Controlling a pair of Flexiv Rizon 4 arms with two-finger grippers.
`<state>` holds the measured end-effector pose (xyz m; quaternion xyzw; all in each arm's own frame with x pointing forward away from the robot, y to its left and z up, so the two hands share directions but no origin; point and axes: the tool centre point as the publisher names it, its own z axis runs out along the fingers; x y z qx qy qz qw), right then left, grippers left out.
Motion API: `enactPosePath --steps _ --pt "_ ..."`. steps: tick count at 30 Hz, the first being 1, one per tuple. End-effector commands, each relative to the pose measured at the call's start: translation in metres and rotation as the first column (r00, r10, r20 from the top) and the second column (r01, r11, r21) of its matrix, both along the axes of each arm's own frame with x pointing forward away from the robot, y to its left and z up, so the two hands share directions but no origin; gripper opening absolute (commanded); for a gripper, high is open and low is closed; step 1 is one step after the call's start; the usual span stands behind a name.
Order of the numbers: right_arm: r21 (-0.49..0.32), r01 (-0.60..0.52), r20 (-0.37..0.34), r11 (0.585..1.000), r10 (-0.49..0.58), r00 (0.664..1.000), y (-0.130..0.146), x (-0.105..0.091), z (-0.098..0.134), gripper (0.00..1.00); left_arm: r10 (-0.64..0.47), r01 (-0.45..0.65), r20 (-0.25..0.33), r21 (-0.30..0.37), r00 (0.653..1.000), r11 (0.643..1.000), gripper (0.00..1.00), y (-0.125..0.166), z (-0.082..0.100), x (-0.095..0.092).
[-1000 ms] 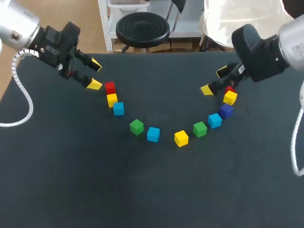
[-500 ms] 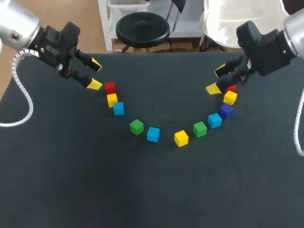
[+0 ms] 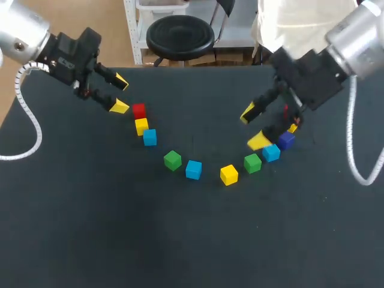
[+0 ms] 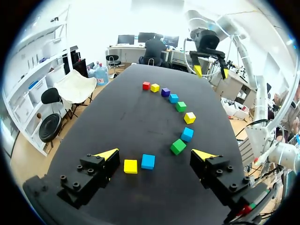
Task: Place the blue cubes, place green cubes on the blue cubes, place the yellow cubes on the green cubes, then place the red cubes on the yellow cubes, and place purple cube on the red cubes.
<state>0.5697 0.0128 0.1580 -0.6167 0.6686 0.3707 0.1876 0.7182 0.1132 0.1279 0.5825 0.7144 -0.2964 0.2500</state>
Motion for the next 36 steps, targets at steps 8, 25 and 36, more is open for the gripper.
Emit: enactPosePath --steps 8,25,36 --pt "0.098 -0.171 -0.079 0.980 0.179 0.981 0.028 -0.022 -0.025 1.00 0.000 0.000 0.003 -0.003 1.000 1.000 1.00 0.000 -0.001 -0.001" --pt "0.045 -0.100 -0.024 0.994 0.101 0.995 0.056 -0.045 -0.031 1.00 0.000 0.000 0.003 -0.003 1.000 1.000 1.00 0.000 -0.001 -0.001" --pt "0.039 -0.081 0.205 0.996 0.071 0.976 0.091 -0.108 -0.033 1.00 0.000 0.000 0.003 -0.003 1.000 1.000 1.00 0.000 -0.001 -0.001"
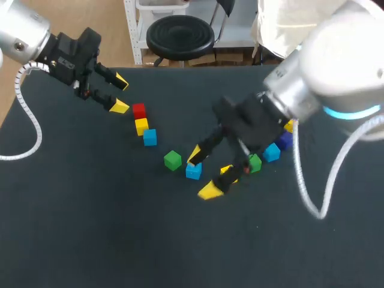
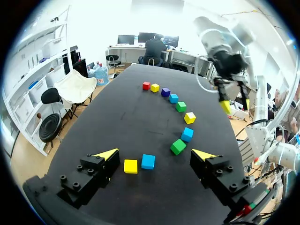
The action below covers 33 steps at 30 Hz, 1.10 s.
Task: Place the blue cubes, place green cubes on the blue cubes, place the yellow cubes on the green cubes, then place the red cubes on the yellow cubes, and place purple cube on the red cubes.
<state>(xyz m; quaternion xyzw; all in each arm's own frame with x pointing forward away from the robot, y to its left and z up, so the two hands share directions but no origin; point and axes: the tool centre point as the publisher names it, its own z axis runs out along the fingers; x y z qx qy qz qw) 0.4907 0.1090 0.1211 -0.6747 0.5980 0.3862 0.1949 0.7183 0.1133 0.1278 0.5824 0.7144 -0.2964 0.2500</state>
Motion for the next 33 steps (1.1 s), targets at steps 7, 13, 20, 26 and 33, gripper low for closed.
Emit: enactPosePath --steps 7,13,20,26,33 --pt "0.033 0.046 0.141 0.998 -0.050 0.989 -0.033 -0.013 -0.010 1.00 0.000 0.000 0.003 -0.003 1.000 1.000 1.00 0.000 -0.001 -0.001" --pt "0.071 0.115 0.124 0.991 -0.123 0.985 -0.033 0.003 -0.016 1.00 0.000 0.000 0.003 -0.003 1.000 1.000 1.00 0.000 -0.001 -0.001" --pt "0.107 0.128 0.088 0.986 -0.138 0.987 -0.018 0.007 -0.019 1.00 0.000 0.000 0.003 -0.003 1.000 1.000 1.00 0.000 -0.001 -0.001" --pt "0.107 0.128 0.088 0.986 -0.138 0.987 -0.018 0.007 -0.019 1.00 0.000 0.000 0.003 -0.003 1.000 1.000 1.00 0.000 -0.001 -0.001" --pt "-0.014 0.183 0.127 0.983 -0.180 0.975 -0.004 0.002 -0.021 1.00 0.000 0.000 0.003 -0.003 1.000 1.000 1.00 0.000 -0.001 -0.001"
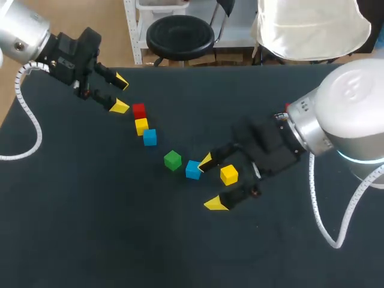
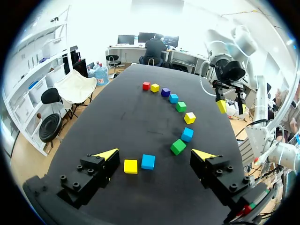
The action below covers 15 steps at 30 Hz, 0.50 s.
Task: Place the blue cubes, place green cubes on the blue cubes, place the yellow cubes on the green cubes, then place the red cubes on the yellow cubes, and place purple cube on the red cubes.
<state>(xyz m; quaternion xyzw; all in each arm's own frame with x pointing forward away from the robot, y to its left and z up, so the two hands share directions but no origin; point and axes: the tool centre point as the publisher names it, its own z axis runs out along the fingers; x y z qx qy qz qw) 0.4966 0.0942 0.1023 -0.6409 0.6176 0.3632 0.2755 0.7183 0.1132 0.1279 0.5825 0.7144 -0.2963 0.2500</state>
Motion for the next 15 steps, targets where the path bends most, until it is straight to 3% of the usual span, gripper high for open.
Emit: enactPosePath --steps 1,2,6,10,13,15 --pt "-0.072 0.057 0.004 0.996 -0.057 0.998 0.009 0.000 -0.007 1.00 0.000 0.000 0.003 -0.003 1.000 1.000 1.00 0.000 -0.001 -0.001" --pt "-0.043 0.045 0.002 0.998 -0.045 0.999 0.007 0.006 -0.013 1.00 0.000 0.000 0.003 -0.003 1.000 1.000 1.00 0.000 -0.001 -0.001" --pt "-0.071 0.046 0.005 0.996 -0.046 0.999 0.003 0.030 -0.031 1.00 0.000 0.000 0.003 -0.003 1.000 1.000 1.00 0.000 -0.001 -0.001" --pt "-0.025 0.020 0.026 0.999 -0.019 0.999 0.000 0.046 -0.041 1.00 0.000 0.000 0.003 -0.003 1.000 1.000 1.00 0.000 -0.001 -0.001" --pt "0.087 -0.050 0.025 0.995 0.048 0.999 -0.009 0.059 -0.049 1.00 0.000 0.000 0.003 -0.003 1.000 1.000 1.00 0.000 -0.001 -0.001" --pt "0.101 -0.045 0.012 0.994 0.043 0.999 -0.013 0.067 -0.050 1.00 0.000 0.000 0.003 -0.003 1.000 1.000 1.00 0.000 -0.001 -0.001"
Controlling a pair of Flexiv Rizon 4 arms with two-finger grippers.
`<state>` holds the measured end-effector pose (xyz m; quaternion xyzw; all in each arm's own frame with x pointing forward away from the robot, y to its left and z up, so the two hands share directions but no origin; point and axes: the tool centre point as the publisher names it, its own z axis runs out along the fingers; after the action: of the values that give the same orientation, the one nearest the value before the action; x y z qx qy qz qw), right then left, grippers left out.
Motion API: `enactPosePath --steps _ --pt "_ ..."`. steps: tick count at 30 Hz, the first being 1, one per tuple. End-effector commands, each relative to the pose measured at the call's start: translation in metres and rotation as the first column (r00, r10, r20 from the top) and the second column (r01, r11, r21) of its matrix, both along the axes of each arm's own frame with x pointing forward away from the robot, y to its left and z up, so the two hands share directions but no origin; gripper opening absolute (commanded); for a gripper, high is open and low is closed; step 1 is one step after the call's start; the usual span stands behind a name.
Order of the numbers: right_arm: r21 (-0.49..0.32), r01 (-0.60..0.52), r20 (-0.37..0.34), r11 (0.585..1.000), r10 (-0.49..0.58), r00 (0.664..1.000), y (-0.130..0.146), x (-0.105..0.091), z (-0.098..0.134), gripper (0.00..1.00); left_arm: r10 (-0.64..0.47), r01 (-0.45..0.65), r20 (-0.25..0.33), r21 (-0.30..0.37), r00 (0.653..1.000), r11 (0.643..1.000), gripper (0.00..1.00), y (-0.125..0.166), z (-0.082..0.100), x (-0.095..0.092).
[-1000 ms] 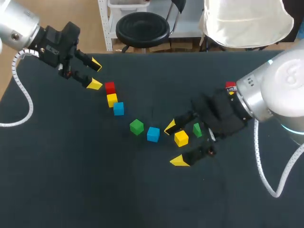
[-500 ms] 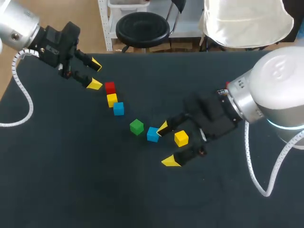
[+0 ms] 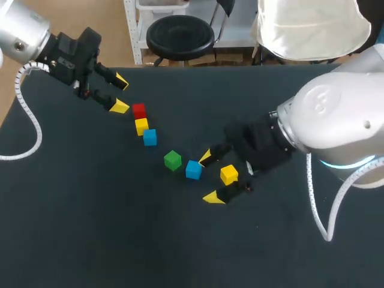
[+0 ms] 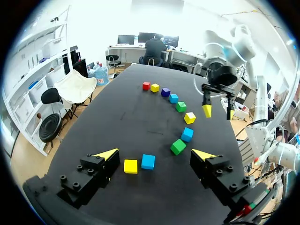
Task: Place the blue cubes, place green cubes on the blue cubes, place the yellow cubes on the green cubes, then place the red cubes on the yellow cubes, and place purple cube on the red cubes.
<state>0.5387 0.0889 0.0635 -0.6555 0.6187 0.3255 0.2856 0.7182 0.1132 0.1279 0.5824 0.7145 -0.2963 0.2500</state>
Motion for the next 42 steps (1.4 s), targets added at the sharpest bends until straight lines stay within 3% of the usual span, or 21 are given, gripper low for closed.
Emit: enactPosePath --steps 1,10,16,20,25,36,42 --pt "0.130 -0.040 -0.060 0.991 0.048 0.997 -0.009 0.027 -0.010 1.00 0.000 0.000 0.003 -0.003 1.000 1.000 1.00 0.000 -0.001 -0.001" --pt "0.134 0.064 -0.070 0.989 -0.055 0.996 0.007 0.019 -0.019 1.00 0.000 0.000 0.003 -0.003 1.000 1.000 1.00 0.000 -0.001 -0.001" --pt "0.023 0.075 -0.068 0.997 -0.073 0.995 0.014 0.016 -0.027 1.00 0.000 0.000 0.003 -0.003 1.000 1.000 1.00 0.000 -0.001 -0.001" --pt "-0.020 0.088 -0.052 0.996 -0.089 0.995 0.017 0.020 -0.023 1.00 0.000 0.000 0.003 -0.003 1.000 1.000 1.00 0.000 -0.001 -0.001" --pt "-0.014 0.098 -0.037 0.995 -0.099 0.994 0.014 0.025 -0.020 1.00 0.000 0.000 0.003 -0.003 1.000 1.000 1.00 0.000 -0.001 -0.001" --pt "-0.046 0.066 -0.039 0.997 -0.067 0.997 0.005 0.047 -0.028 1.00 0.000 0.000 0.003 -0.003 1.000 1.000 1.00 0.000 -0.001 -0.001" --pt "-0.048 0.059 -0.058 0.997 -0.061 0.996 0.013 0.053 -0.040 1.00 0.000 0.000 0.003 -0.003 1.000 1.000 1.00 0.000 -0.001 -0.001"
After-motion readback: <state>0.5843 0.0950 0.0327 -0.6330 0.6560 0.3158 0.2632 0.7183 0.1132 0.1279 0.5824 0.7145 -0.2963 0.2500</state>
